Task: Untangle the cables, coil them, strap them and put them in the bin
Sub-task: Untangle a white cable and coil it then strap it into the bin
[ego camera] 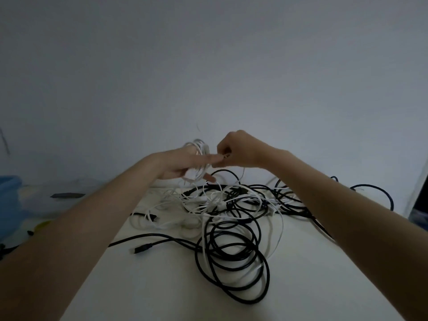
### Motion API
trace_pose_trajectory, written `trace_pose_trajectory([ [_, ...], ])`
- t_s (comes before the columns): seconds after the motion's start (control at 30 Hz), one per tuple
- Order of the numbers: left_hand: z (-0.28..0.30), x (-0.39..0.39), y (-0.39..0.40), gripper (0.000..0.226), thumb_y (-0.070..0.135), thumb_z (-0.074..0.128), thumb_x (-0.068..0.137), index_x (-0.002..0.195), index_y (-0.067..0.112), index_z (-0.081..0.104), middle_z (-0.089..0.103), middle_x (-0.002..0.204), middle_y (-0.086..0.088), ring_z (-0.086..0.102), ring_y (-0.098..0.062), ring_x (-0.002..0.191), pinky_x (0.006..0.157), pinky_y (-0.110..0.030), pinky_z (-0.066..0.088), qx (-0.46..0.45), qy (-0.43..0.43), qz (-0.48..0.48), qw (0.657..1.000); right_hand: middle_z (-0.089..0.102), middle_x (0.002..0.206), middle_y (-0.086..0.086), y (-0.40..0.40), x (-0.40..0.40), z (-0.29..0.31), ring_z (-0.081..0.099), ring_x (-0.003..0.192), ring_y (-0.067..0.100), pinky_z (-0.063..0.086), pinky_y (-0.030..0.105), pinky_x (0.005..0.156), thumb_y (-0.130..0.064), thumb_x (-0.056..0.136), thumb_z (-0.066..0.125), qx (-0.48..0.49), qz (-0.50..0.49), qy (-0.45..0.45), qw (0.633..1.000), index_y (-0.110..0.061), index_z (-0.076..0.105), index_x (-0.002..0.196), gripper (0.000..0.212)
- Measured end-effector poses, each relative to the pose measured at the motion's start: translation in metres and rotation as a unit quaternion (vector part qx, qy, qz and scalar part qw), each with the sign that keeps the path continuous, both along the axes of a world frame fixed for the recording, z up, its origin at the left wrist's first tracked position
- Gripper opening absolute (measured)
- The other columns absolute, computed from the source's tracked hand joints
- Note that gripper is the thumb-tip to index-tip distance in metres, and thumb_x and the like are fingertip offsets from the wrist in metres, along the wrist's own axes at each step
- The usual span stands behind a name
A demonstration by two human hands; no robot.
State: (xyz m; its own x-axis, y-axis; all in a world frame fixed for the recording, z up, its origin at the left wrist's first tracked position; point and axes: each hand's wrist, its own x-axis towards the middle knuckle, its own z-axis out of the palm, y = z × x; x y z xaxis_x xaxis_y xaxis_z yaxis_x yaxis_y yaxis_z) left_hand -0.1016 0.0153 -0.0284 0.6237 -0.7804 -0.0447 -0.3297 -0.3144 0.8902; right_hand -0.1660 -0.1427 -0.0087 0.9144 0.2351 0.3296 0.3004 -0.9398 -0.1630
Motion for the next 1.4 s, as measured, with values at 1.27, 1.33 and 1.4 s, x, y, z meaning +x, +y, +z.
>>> trace_pose_trajectory([
  [1.27,0.001,-0.013,-0.012,0.04,0.039,0.061,0.088,0.117,0.011,0.061,0.073,0.1,0.003,0.066,-0.009,0.094,0.076,-0.028,0.041,0.136,-0.153,0.007,0.979,0.049,0.055,-0.006,-0.004,0.0,0.01,0.046,0.059,0.014,0.039,0.026,0.059,-0.014,0.077,0.072,-0.04,-0.072,-0.013,0.997,-0.012,0.058,0.06,0.022],
  [1.33,0.0,-0.015,-0.015,0.016,0.022,0.063,0.087,0.093,0.007,0.065,0.075,0.079,0.004,0.065,-0.012,0.079,0.064,-0.025,0.037,0.121,-0.177,0.021,0.976,0.05,0.058,-0.003,-0.012,-0.003,0.016,0.049,0.067,0.019,0.04,0.029,0.062,-0.012,0.077,0.068,-0.046,-0.103,-0.058,0.992,-0.021,0.048,0.054,0.031],
  [1.4,0.003,-0.02,-0.017,0.01,0.008,0.056,0.085,0.091,0.0,0.059,0.07,0.059,0.005,0.057,-0.012,0.061,0.05,-0.019,0.033,0.077,-0.194,0.051,0.977,0.055,0.071,0.004,-0.018,-0.005,0.022,0.053,0.078,0.024,0.037,0.028,0.065,-0.018,0.079,0.066,-0.026,-0.151,-0.105,0.983,-0.019,0.052,0.061,0.023],
])
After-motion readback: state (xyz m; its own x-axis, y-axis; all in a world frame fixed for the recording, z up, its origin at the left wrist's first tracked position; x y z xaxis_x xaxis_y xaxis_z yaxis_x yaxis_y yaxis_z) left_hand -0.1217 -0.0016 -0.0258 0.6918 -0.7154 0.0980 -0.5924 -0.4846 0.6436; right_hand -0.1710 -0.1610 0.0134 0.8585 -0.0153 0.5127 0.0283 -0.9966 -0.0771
